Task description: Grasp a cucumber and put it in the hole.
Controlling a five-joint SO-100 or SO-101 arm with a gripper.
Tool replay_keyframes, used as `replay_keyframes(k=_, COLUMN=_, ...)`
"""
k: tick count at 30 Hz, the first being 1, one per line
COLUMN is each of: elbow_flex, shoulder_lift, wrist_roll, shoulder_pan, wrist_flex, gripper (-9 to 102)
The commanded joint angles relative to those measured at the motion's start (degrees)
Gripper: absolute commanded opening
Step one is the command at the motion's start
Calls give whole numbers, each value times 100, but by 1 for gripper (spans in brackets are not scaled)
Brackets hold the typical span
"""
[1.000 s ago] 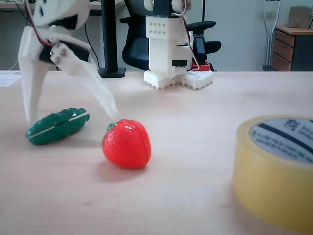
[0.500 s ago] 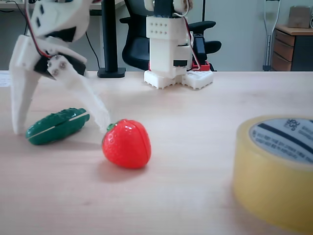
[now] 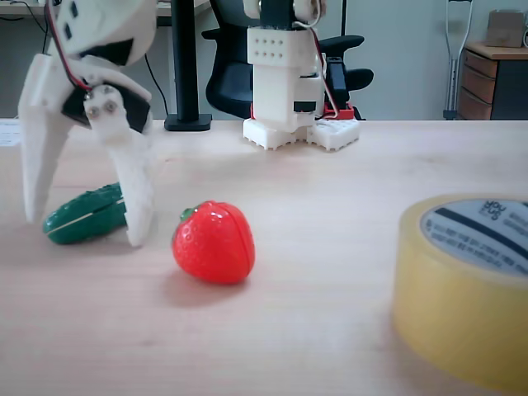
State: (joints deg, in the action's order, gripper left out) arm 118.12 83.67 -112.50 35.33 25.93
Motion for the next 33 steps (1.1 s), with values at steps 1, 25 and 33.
replay_keyframes(k=1, elbow_flex=-53, shoulder_lift=396, wrist_roll=-88, shoulder_pan=97, wrist_flex=343, gripper=30)
replay_keyframes(k=25, elbow_flex=694, shoulder_lift=1072, wrist_roll=-53, shoulder_pan=237, wrist_flex=598, gripper=15)
replay_keyframes(k=33, elbow_flex=694, shoulder_lift=1336, wrist_roll=-44, shoulder_pan=237, wrist_flex=598, gripper=13)
